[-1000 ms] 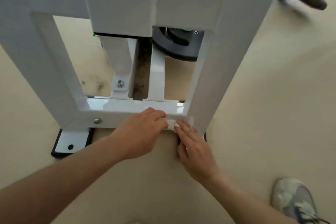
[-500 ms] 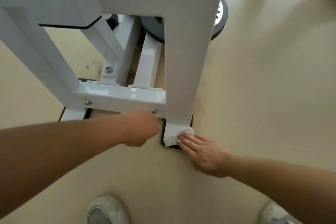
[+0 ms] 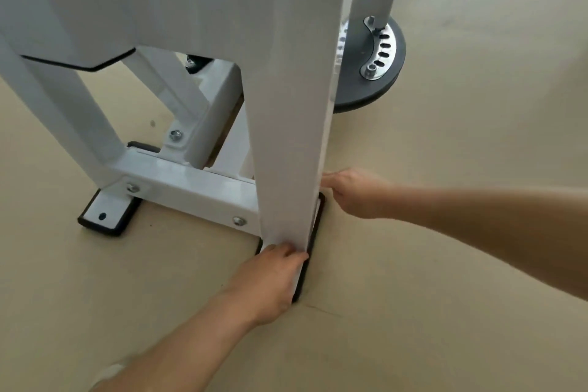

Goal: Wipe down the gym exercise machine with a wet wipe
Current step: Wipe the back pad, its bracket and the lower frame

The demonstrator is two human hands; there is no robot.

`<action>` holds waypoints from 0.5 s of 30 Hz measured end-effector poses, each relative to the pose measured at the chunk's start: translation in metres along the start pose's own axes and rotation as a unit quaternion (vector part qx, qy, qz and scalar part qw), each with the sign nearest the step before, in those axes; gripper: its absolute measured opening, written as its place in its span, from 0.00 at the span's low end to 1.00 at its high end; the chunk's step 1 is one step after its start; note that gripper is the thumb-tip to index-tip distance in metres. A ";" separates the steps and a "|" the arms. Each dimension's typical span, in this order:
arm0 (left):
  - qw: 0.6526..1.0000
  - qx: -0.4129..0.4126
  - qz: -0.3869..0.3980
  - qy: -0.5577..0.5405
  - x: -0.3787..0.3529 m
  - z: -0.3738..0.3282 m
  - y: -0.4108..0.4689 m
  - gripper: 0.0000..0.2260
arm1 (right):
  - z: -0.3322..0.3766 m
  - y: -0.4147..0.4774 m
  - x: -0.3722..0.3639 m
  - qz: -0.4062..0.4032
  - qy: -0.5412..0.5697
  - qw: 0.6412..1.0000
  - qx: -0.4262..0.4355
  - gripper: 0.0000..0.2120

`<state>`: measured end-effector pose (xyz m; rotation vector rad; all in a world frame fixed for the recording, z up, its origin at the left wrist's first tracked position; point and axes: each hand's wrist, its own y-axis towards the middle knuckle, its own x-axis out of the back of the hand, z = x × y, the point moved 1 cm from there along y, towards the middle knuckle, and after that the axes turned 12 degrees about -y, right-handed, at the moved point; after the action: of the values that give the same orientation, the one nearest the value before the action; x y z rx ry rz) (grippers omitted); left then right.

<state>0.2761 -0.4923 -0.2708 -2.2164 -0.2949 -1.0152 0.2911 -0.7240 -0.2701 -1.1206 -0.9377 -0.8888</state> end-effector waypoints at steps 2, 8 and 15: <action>1.000 0.011 -0.010 -0.027 -0.002 -0.001 0.001 0.25 | 0.017 0.009 -0.015 -0.021 0.061 0.998 -0.017 0.25; 0.991 0.061 -0.080 -0.087 -0.009 0.002 0.000 0.22 | 0.041 -0.023 -0.078 -0.070 0.110 0.991 -0.013 0.29; 0.970 0.125 -0.140 -0.156 -0.021 0.004 -0.002 0.21 | 0.055 -0.033 -0.099 -0.114 0.156 0.978 -0.080 0.28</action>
<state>0.2631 -0.4864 -0.2872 -2.1323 -0.8496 -0.7167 0.2177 -0.6669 -0.3422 -0.9829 -0.7504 -1.3064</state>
